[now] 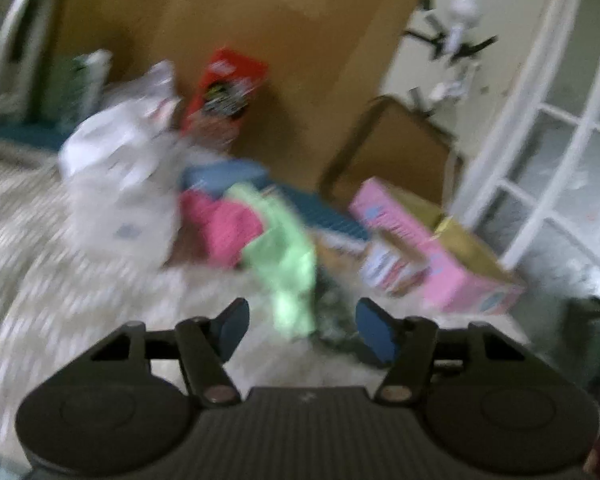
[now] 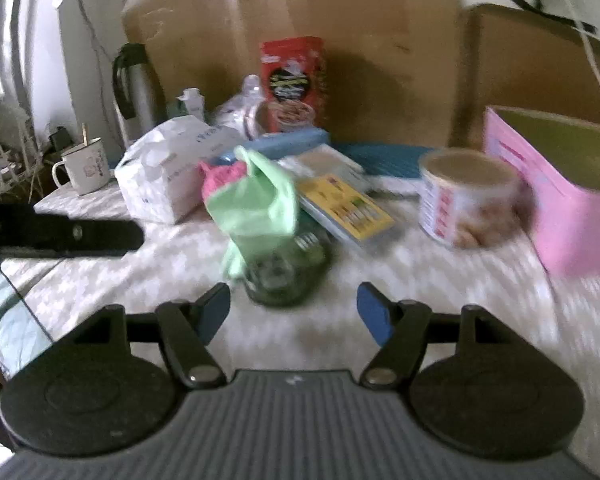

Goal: Organize soft objects

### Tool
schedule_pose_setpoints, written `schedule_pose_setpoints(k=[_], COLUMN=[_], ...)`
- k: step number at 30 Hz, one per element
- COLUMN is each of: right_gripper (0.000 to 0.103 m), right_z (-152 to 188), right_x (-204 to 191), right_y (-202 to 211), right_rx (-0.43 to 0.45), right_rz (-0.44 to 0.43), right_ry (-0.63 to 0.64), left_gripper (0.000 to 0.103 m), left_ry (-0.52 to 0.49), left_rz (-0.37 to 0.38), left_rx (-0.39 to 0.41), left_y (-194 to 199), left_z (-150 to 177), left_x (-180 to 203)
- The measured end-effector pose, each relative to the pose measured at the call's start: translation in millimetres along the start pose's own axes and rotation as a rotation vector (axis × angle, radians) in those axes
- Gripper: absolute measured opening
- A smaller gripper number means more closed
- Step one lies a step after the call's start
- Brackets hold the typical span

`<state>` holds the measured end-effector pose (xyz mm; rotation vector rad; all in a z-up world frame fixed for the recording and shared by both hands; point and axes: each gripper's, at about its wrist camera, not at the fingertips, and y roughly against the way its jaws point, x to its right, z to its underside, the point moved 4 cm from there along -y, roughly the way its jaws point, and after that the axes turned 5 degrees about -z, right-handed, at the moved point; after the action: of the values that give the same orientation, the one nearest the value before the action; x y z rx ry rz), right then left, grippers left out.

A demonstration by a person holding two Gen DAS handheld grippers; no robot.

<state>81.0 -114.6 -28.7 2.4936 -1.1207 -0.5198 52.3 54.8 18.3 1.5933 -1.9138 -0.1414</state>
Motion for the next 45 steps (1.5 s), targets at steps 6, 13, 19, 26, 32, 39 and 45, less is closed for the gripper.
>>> schedule_pose_setpoints(k=[6,13,19,26,32,39,45], right_gripper=[0.055,0.053,0.053,0.053,0.053,0.053,0.061], right_z=[-9.9,11.3,41.4,39.1,-6.5,-44.7,-35.5], right_x=[-6.9,6.8,14.5,30.7,77.5,175.3,192.6], right_y=[-38.3,-5.0,42.1,65.9,92.6,83.2,76.6], right_rx=[-0.063,-0.074,-0.021,0.123,0.318,0.315,0.262], right_rz=[-0.017,-0.023,0.025,0.08,0.241,0.317,0.364], right_ry=[0.059,0.065,0.066,0.082,0.171,-0.002,-0.061], left_gripper=[0.05,0.049,0.049,0.044,0.044,0.044,0.044], left_ry=[-0.014,-0.042,-0.127,-0.159,-0.241,-0.171,-0.2], left_rz=[0.155,0.18,0.176,0.211,0.282,0.275,0.238], left_rx=[-0.045,-0.204,-0.351,-0.305,-0.218,-0.258,-0.263], left_y=[-27.1,-64.4,-94.3,-100.0,-157.8,-244.2,-239.3], left_z=[-12.5,15.7,54.9,24.3,-30.6,-35.6,-26.5], left_x=[24.5,50.4,87.8,134.4,211.0,249.0,251.4])
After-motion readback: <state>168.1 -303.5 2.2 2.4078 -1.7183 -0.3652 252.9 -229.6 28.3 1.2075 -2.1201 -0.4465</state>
